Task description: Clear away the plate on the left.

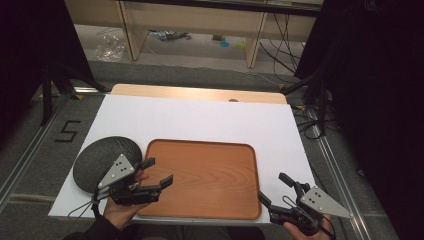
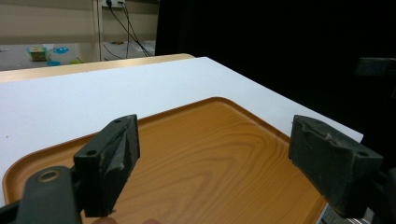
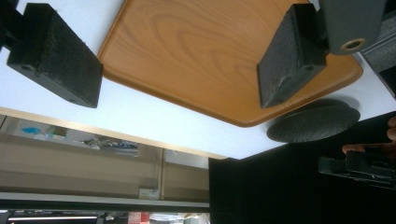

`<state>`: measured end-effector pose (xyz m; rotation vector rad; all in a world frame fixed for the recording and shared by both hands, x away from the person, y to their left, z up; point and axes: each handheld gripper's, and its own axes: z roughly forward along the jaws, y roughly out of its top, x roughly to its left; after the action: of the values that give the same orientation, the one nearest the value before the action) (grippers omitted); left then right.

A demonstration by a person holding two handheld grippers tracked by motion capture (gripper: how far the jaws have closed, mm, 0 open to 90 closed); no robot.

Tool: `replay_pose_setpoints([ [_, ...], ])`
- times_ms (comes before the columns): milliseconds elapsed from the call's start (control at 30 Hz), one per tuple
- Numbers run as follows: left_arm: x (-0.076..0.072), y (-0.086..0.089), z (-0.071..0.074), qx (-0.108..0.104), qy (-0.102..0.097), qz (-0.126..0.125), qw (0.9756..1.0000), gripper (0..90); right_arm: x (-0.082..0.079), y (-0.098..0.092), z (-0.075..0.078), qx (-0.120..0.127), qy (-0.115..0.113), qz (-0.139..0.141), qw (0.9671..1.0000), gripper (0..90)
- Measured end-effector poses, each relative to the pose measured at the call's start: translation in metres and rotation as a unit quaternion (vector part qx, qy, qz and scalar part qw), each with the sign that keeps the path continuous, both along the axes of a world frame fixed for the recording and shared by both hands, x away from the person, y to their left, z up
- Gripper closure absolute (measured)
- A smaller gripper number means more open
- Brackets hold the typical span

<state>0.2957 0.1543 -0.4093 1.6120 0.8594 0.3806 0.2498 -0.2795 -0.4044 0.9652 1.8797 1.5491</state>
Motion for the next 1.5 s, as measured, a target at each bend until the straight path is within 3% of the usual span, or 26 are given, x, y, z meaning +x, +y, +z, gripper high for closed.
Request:
replay_pose_setpoints([
  [167,0.002,0.004,0.001,-0.007,0.005,0.011,0.9999,16.6,-0.001,-0.001,0.001,-0.007,0.007,0.001,0.9999,15.7],
  [767,0.012,0.031,0.005,-0.023,0.016,0.063,0.9976,16.8,-0.001,0.0,0.0,-0.002,-0.003,0.001,1.0,15.7],
  [1167,0.022,0.059,0.005,-0.042,0.036,0.104,0.9931,17.0,-0.002,-0.001,0.001,-0.007,0.002,0.006,1.0,15.7],
  [1500,0.029,0.077,0.004,-0.032,0.047,0.131,0.9898,17.0,-0.001,0.0,0.0,-0.007,0.002,0.009,0.9999,15.7],
])
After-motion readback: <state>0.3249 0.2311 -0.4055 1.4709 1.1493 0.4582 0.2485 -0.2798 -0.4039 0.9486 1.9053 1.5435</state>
